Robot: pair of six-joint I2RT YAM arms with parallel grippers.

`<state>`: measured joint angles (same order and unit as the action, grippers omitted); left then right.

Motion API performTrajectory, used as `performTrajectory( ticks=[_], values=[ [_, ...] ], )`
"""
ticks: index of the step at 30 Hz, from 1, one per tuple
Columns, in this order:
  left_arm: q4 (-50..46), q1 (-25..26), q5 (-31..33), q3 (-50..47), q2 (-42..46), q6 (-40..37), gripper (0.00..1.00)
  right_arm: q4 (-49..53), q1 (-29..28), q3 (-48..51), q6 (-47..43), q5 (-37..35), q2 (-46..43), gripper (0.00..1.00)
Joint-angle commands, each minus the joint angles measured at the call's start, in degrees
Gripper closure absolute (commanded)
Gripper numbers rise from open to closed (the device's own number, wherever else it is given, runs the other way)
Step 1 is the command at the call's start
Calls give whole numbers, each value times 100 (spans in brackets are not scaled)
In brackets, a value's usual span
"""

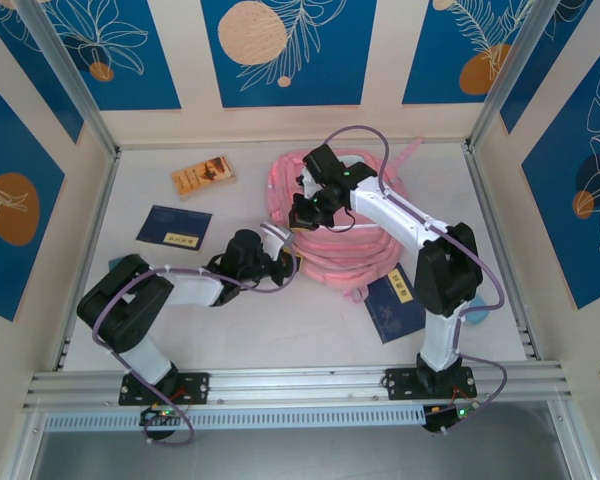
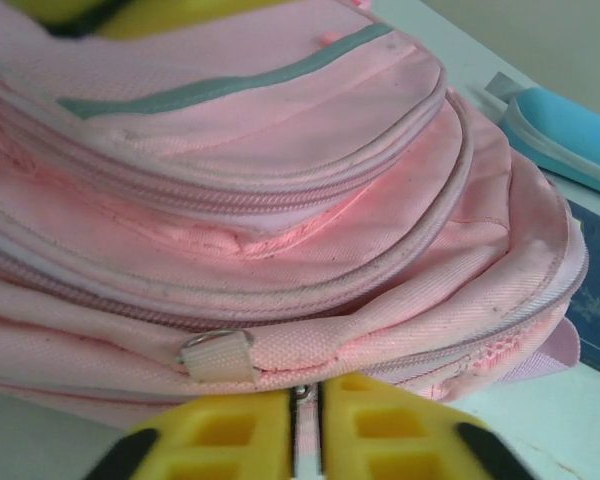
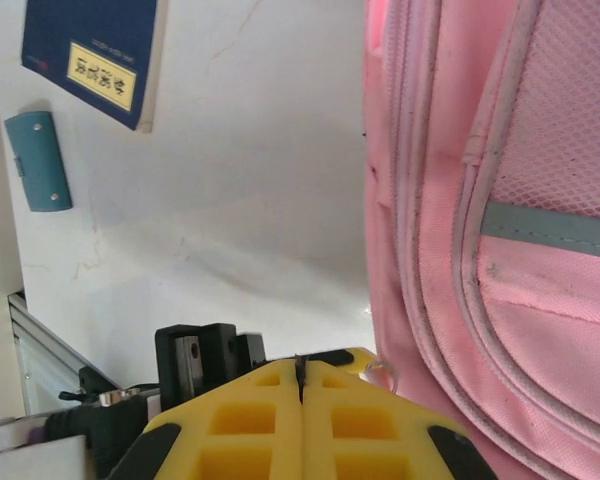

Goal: Pack the student bag

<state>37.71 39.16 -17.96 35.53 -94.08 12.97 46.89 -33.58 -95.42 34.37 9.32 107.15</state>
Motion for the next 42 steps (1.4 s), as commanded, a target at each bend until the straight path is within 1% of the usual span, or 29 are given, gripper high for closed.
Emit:
performTrajectory(
  ticks=[1, 4, 6, 10, 11, 14, 18, 19, 21, 23, 26, 30, 33, 37, 42],
  values=[
    [202, 48, 186, 91, 62, -83, 96, -30, 52, 128, 96, 163, -256, 100],
    [10, 48, 388, 36, 136, -126, 100, 33, 47, 154, 64, 23, -265, 100],
    [-41, 39, 393, -8, 160, -120, 100, 78, 51, 215, 51, -129, -297, 100],
    [-84, 32, 407, -133, 273, -37, 100, 208, 62, 494, -50, -871, -465, 100],
    [-110, 26, 402, -162, 320, -16, 100, 208, 62, 618, -111, -993, -525, 98],
    [-186, 27, 379, -215, 440, -5, 100, 57, 42, 1103, -478, -1209, -727, 81],
    [-314, 21, 457, -244, 547, 25, 100, -259, -13, 1643, -1437, -944, -941, 63],
    [-341, 8, 475, -247, 564, 46, 100, -299, -23, 1691, -1653, -839, -938, 60],
    [-399, -39, 540, -271, 592, 131, 100, -325, -57, 1685, -1999, -649, -863, 57],
    [-426, -100, 610, -333, 632, 256, 100, -302, -136, 1626, -2263, -612, -754, 54],
    [-534, -214, 702, -445, 752, 482, 100, -253, -315, 1553, -2591, -774, -596, 51],
    [-738, -397, 822, -632, 981, 838, 88, -125, -536, 1440, -2954, -998, -357, 52],
    [-974, -537, 891, -718, 1139, 1056, 78, -50, -674, 1385, -3145, -1316, -203, 52],
    [-1171, -681, 892, -789, 1276, 1188, 67, -27, -755, 1302, -3282, -1767, -40, 53],
    [-1271, -785, 869, -802, 1381, 1264, 61, -87, -764, 1280, -3431, -2216, 25, 55]
  ],
)
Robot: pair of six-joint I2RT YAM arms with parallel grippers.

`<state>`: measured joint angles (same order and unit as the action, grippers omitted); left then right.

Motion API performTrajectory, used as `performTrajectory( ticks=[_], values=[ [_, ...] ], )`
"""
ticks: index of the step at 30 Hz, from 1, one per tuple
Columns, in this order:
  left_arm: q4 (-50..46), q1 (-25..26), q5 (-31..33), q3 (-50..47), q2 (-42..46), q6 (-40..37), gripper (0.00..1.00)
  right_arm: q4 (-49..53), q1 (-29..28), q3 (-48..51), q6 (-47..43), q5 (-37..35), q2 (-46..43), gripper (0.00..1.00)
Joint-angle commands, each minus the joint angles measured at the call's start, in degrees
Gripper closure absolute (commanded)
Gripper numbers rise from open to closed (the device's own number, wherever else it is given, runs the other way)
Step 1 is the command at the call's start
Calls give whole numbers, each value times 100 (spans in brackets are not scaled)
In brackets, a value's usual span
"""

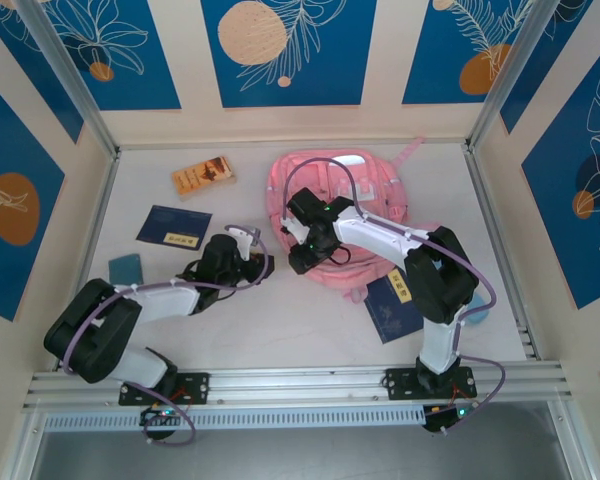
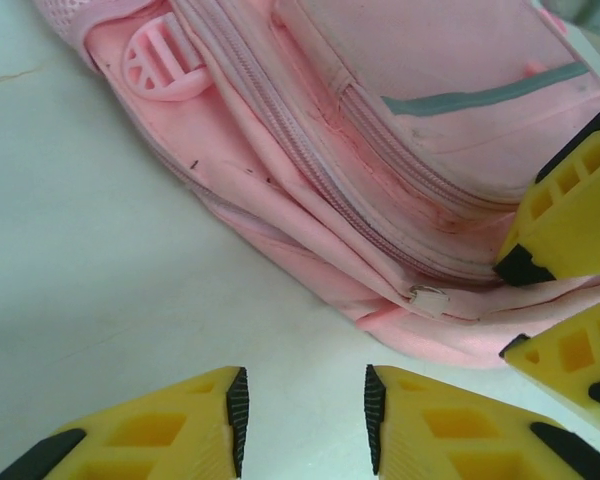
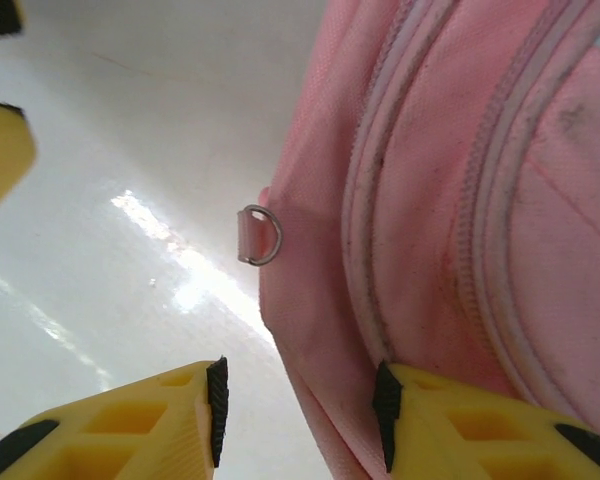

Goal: Pack the student bag

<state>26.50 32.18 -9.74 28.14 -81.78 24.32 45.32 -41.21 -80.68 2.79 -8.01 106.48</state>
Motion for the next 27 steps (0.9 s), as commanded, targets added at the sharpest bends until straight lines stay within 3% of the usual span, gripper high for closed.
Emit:
performTrajectory(
  ticks=[1, 6, 14, 18, 24, 27],
  values=[
    [-154, -100, 39, -69, 170, 142, 60, 64, 0, -193, -335, -505, 93, 55],
    [-213, -151, 26, -63, 241, 143, 55, 53, -12, -213, -578, -531, 92, 59],
    [-329, -204, 25, -80, 332, 128, 50, 318, -71, -246, -986, -43, 158, 57],
    [-365, -213, 11, -85, 353, 125, 49, 314, -90, -253, -1001, -221, 263, 60],
    [-383, -213, -67, -72, 363, 112, 48, 267, -16, -357, -865, -448, 186, 90],
    [-400, -217, -168, -55, 360, 70, 46, 127, 26, -320, -756, -321, -135, 100]
  ],
)
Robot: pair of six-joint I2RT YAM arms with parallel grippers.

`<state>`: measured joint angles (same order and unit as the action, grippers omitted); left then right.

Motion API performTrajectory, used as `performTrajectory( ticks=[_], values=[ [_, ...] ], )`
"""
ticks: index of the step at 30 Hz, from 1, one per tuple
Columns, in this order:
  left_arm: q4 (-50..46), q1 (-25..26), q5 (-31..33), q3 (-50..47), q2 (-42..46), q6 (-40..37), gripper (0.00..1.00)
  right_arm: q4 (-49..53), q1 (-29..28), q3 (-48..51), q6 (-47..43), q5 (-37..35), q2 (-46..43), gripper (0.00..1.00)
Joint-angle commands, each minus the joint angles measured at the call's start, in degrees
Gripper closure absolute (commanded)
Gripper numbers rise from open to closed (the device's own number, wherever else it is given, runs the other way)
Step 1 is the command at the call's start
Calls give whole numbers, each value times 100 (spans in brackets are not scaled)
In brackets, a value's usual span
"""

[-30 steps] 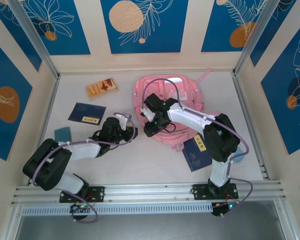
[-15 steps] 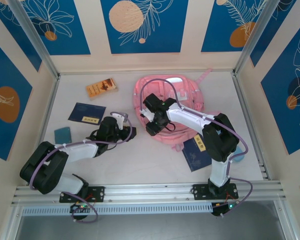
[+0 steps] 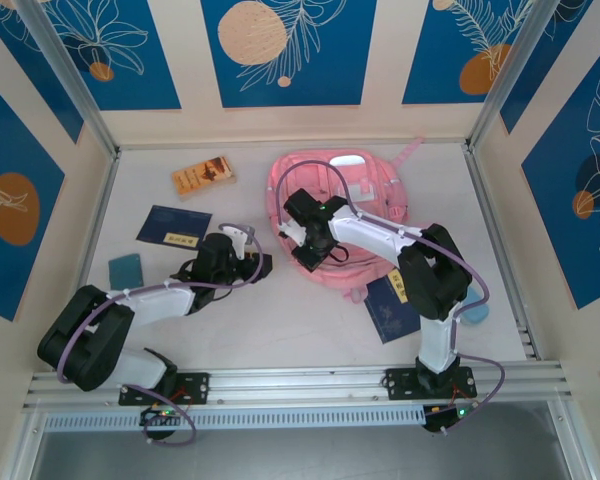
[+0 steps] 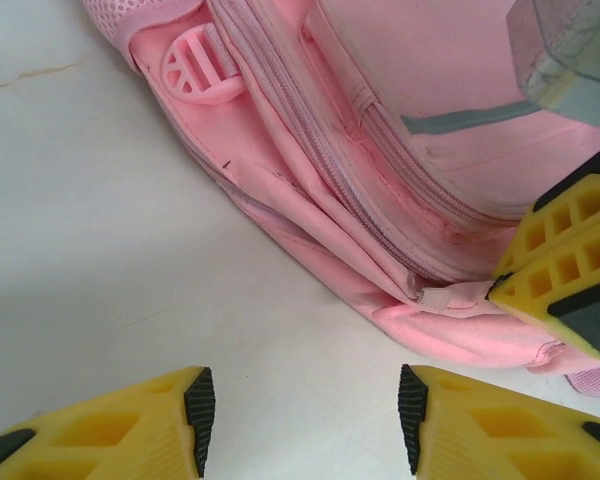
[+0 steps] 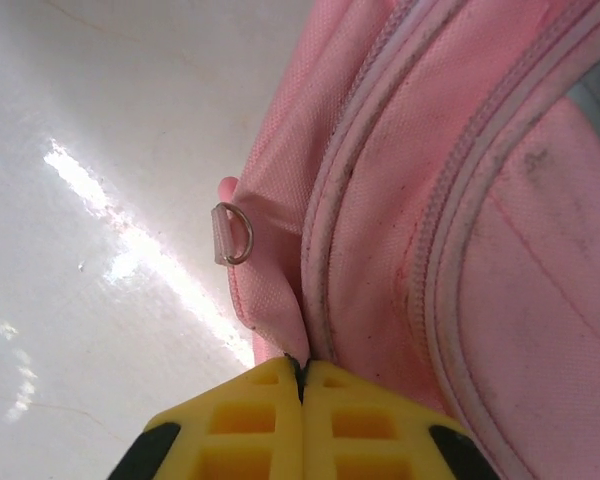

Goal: Pack the student bag

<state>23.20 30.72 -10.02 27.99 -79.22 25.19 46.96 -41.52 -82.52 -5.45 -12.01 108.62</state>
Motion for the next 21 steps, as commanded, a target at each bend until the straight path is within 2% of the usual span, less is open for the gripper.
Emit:
performTrajectory(
  ticks=[1, 9, 15, 21],
  values=[
    [-64, -73, -218, -25, 108, -57, 46, -100, 101, -123, 126, 199, -473, 100],
    [-35, -66, -901, 173, 71, -410, 42, -489, 387, 108, 611, 1005, -1385, 100],
    [124, -49, -1746, 551, -139, -533, 38, -517, 569, 138, 876, 1547, -1673, 100],
    [308, 74, -2114, 967, -495, -492, 38, -630, 712, 148, 1100, 1985, -1891, 100]
  ],
)
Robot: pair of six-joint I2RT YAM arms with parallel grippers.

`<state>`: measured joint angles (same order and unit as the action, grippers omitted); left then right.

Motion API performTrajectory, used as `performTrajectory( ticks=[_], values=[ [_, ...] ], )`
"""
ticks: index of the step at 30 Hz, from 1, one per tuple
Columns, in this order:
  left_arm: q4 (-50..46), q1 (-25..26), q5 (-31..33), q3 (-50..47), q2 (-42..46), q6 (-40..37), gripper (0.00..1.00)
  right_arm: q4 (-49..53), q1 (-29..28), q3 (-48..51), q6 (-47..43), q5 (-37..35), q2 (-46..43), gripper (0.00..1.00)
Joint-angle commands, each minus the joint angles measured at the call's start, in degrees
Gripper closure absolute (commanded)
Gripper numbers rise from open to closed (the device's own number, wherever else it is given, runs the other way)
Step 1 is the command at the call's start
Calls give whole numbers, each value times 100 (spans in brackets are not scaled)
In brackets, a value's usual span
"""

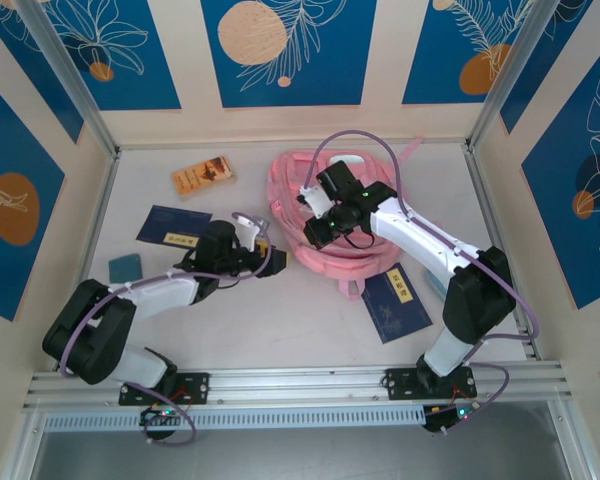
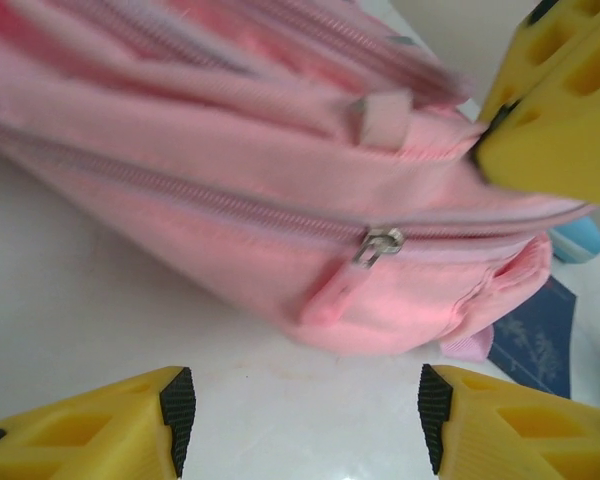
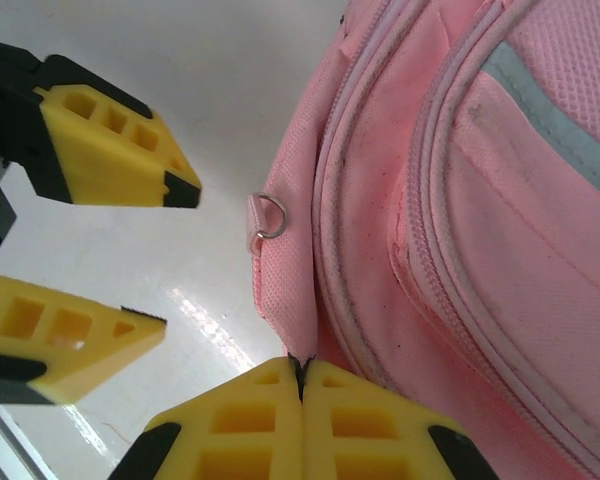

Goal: Pack the student bag

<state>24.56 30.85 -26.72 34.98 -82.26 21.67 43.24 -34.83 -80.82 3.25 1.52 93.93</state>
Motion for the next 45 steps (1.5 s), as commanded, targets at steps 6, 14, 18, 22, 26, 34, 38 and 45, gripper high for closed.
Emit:
performTrajectory(
  ticks=[6, 14, 18, 22, 26, 34, 38, 45],
  values=[
    [213, 179, -618, 583, -575, -183, 49, -265, 172, -93, 370, 795, -472, 100],
    [37, 347, -910, 1086, -962, -304, 53, -212, 254, -160, 432, 974, -490, 100],
    [-37, 393, -879, 1239, -1097, -332, 69, -251, 355, -141, 680, 1030, -481, 100],
    [-81, 400, -427, 1163, -1046, -391, 88, -264, 448, -94, 811, 1022, -497, 100],
    [-148, 397, 71, 1004, -895, -468, 100, -216, 489, -53, 836, 875, -533, 100],
    [-831, 393, 1513, 773, -505, -716, 100, -7, 512, 89, 744, 501, -654, 100],
    [-1304, 278, 2157, 830, -517, -795, 100, 124, 511, 249, 670, 540, -813, 100],
    [-1496, -150, 2091, 1295, -1006, -898, 100, 217, 486, 490, 625, 879, -1134, 100]
  ],
)
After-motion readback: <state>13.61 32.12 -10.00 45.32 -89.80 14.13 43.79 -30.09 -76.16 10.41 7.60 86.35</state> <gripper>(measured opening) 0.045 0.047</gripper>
